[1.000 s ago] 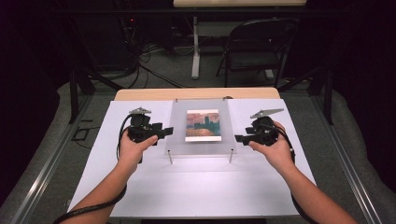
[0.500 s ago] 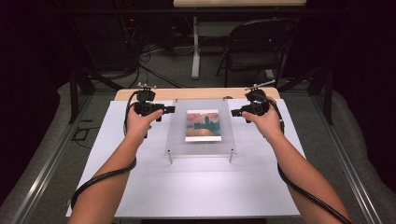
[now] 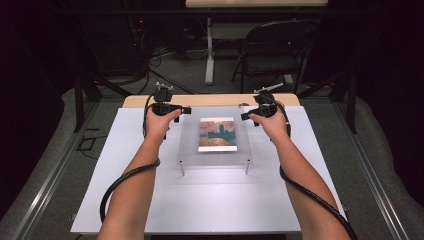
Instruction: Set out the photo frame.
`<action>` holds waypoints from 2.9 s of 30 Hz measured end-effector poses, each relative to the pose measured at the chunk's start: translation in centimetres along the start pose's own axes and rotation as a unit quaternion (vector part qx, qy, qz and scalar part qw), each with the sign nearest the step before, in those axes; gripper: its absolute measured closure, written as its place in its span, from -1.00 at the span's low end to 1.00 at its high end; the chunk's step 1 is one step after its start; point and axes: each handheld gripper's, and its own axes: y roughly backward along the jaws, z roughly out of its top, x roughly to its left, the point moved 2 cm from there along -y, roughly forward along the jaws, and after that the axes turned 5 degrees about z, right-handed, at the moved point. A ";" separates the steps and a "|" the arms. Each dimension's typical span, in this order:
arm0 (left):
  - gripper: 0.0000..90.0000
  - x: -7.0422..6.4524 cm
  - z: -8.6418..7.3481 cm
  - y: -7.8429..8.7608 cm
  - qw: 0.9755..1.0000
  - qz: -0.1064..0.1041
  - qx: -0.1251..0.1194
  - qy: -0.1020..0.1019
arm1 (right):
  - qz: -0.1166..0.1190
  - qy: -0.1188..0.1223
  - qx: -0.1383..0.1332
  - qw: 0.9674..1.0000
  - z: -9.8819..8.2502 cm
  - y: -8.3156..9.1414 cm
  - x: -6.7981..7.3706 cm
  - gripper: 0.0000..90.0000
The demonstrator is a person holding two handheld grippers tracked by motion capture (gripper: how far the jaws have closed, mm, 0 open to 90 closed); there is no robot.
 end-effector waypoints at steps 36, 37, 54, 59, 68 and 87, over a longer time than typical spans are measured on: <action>-0.18 1.5 -4.8 -4.7 0.997 -0.017 0.064 0.038 | 0.052 -0.071 0.037 0.995 -3.3 -4.2 -1.0 -0.14; -0.18 1.5 -4.8 -4.7 0.997 -0.018 0.065 0.041 | 0.054 -0.074 0.037 0.995 -3.3 -4.2 -1.1 -0.14; -0.27 1.6 -4.8 -5.0 0.995 -0.034 0.076 0.057 | 0.074 -0.097 0.039 0.992 -3.4 -4.6 -1.2 -0.21; -0.26 1.5 -4.8 -4.9 0.995 -0.028 0.077 0.054 | 0.068 -0.089 0.039 0.993 -3.4 -4.5 -1.1 -0.21; -0.18 1.7 -4.8 -4.9 0.995 -0.030 0.074 0.063 | 0.072 -0.095 0.032 0.992 -3.5 -4.5 -1.4 -0.15; -0.14 1.7 -4.4 -4.5 0.994 -0.031 0.080 0.061 | 0.073 -0.105 0.031 0.991 -3.4 -4.2 -1.4 -0.09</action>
